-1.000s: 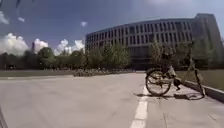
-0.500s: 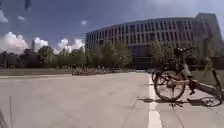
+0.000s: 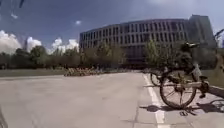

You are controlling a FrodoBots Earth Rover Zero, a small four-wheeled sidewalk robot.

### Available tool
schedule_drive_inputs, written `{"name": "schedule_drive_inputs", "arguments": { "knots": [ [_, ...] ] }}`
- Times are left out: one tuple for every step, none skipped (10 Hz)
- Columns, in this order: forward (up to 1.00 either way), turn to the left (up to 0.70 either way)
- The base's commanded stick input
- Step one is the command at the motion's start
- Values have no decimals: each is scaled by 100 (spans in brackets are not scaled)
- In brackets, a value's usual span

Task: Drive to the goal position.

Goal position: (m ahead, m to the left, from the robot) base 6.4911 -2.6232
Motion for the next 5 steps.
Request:
{"name": "schedule_drive_inputs", "arguments": {
  "knots": [
    [100, -26],
    [100, -27],
    [100, -27],
    [100, -27],
    [100, -27]
  ]
}}
